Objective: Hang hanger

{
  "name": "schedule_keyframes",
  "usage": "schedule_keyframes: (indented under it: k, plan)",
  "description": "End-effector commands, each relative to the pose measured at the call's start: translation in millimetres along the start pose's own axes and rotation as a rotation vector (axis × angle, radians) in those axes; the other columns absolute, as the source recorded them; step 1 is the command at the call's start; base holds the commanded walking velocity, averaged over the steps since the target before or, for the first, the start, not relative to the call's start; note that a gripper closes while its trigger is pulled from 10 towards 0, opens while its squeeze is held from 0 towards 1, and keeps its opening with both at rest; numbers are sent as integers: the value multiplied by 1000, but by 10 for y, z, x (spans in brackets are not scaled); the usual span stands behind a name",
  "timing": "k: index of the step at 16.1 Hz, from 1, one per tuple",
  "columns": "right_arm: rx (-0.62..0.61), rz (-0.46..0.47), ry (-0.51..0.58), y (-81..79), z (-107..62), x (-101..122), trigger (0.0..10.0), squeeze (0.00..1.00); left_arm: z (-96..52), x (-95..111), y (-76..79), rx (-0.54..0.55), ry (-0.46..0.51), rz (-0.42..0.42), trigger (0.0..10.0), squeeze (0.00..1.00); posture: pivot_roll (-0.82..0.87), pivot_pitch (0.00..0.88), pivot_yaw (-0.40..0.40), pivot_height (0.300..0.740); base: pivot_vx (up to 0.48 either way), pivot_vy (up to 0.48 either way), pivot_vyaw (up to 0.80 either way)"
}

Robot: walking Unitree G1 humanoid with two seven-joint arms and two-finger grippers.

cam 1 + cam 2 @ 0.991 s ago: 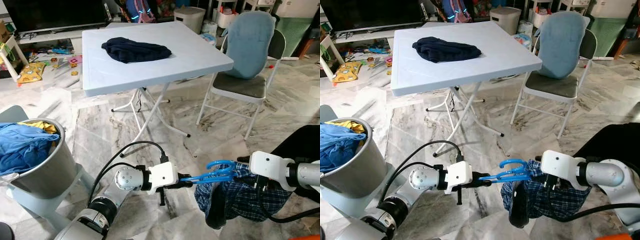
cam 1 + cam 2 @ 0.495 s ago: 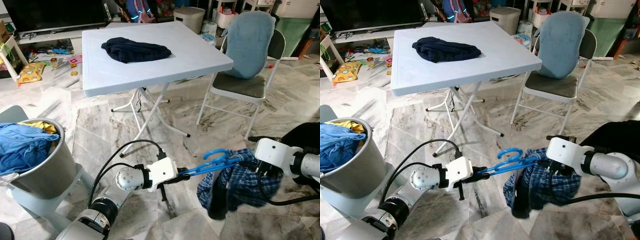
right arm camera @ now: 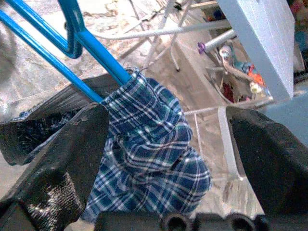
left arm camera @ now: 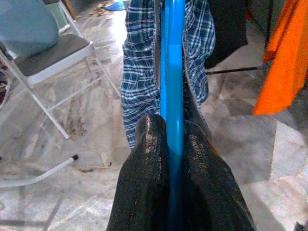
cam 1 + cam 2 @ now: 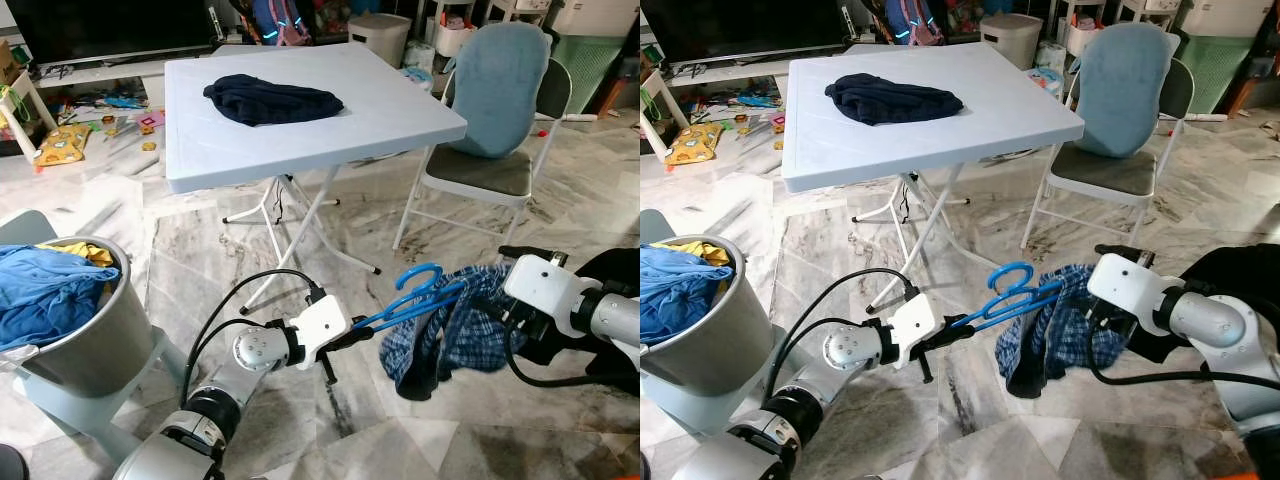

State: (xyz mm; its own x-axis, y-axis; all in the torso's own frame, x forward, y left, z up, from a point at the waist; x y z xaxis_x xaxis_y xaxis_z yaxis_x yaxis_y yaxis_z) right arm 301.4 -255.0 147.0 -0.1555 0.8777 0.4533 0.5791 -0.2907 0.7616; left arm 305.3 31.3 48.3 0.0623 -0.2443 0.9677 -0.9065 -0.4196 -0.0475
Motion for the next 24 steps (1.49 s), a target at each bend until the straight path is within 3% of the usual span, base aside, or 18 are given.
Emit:
schedule_keyframes:
  k: [1, 2, 3, 6, 10, 12, 13, 16, 17, 24]
  plan:
    - [-48, 22, -12, 51, -12, -13, 10000, 859, 14, 102, -82, 39, 35, -2, 0, 0, -12, 0, -3, 740, 0, 0, 0]
    - [-59, 36, -14, 41, -5, -15, 10000, 129, 17, 114, -97, 51, 40, -7, 0, 0, -12, 0, -3, 740, 0, 0, 0]
    - [-105, 80, -20, 22, 16, -14, 10000, 0, 21, 168, -158, 97, 66, -27, 0, 0, -13, 0, -3, 740, 0, 0, 0]
    - [-253, 233, -17, 5, 90, 11, 10000, 0, 27, 251, -246, 157, 113, -97, 0, 0, -11, 0, -3, 740, 0, 0, 0]
    - [-303, 438, 15, -242, 231, 111, 10000, 0, 58, 348, -261, 156, 148, -108, 0, 0, -7, 0, -8, 740, 0, 0, 0]
    - [-410, 517, 25, -271, 287, 142, 10000, 0, 64, 364, -254, 150, 156, -111, 0, 0, -3, 0, -8, 740, 0, 0, 0]
    - [-434, 627, 63, -317, 328, 175, 10000, 0, 64, 360, -240, 142, 156, -110, 0, 0, -4, 0, -6, 740, 0, 0, 0]
    - [-494, 709, 12, -393, 398, 106, 10000, 0, 78, 368, -200, 118, 159, -104, 0, 0, 0, 0, -7, 740, 0, 0, 0]
    - [-459, 748, 22, -447, 429, 101, 10000, 0, 82, 380, -192, 112, 162, -101, 0, 0, 3, 0, -8, 740, 0, 0, 0]
    - [-492, 728, -52, -461, 577, 75, 10000, 0, 113, 479, -154, 75, 197, -103, 0, 0, 3, 0, -8, 740, 0, 0, 0]
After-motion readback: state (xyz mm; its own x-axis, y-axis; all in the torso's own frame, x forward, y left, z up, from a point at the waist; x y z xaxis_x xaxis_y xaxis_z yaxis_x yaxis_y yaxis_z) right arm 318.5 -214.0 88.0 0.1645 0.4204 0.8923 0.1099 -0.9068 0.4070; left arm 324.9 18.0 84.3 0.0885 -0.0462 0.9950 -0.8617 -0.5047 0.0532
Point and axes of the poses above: a point about 5 cm out from each wrist's last joint towards the gripper, its own z axis pointing out of the wrist towards the gripper, its own x axis along the axis of the wrist's last joint, y = z × x, the point moved 2 cm from there along z, pointing out of the wrist towards the gripper, and after that the axes turned 11 degrees about -z, right-handed, at the moved point
